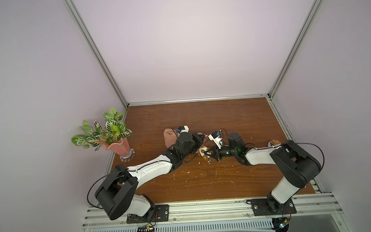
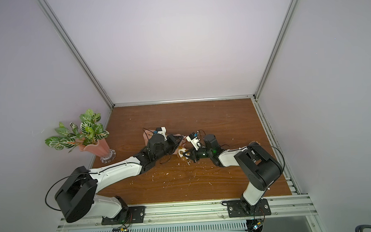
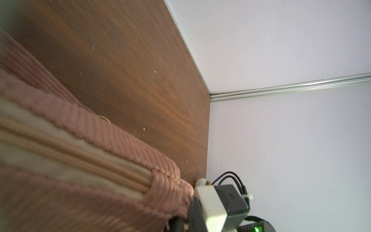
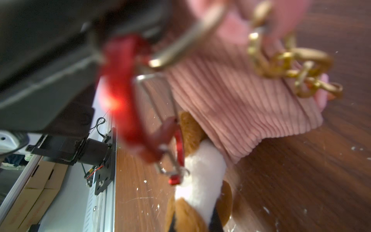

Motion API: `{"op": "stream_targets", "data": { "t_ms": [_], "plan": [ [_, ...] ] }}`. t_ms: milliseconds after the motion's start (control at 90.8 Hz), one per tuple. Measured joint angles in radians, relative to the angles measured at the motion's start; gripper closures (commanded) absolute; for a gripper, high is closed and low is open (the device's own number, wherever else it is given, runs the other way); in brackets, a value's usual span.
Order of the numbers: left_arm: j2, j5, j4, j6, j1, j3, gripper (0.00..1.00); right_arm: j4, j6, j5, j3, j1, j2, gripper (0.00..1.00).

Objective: Remove the decoration from the bag
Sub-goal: Remove the decoration item from the bag.

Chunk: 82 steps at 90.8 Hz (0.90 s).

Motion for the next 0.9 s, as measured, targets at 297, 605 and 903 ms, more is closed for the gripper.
{"op": "stream_targets", "data": {
  "t_ms": [297, 605, 903],
  "plan": [
    [-0.001, -0.014, 0.0, -0.001, 0.001, 0.0, 1.0, 0.119, 0.092, 0.031, -0.049, -0.119, 0.028, 0.32],
    [-0.001, -0.014, 0.0, -0.013, 0.001, 0.0, 1.0, -0.034, 0.057, 0.151, -0.135, -0.137, -0.285, 0.01],
    [-0.001, -0.013, 0.0, -0.032, 0.001, 0.0, 1.0, -0.179, 0.056, 0.343, -0.169, -0.061, -0.531, 0.0]
  ]
}}
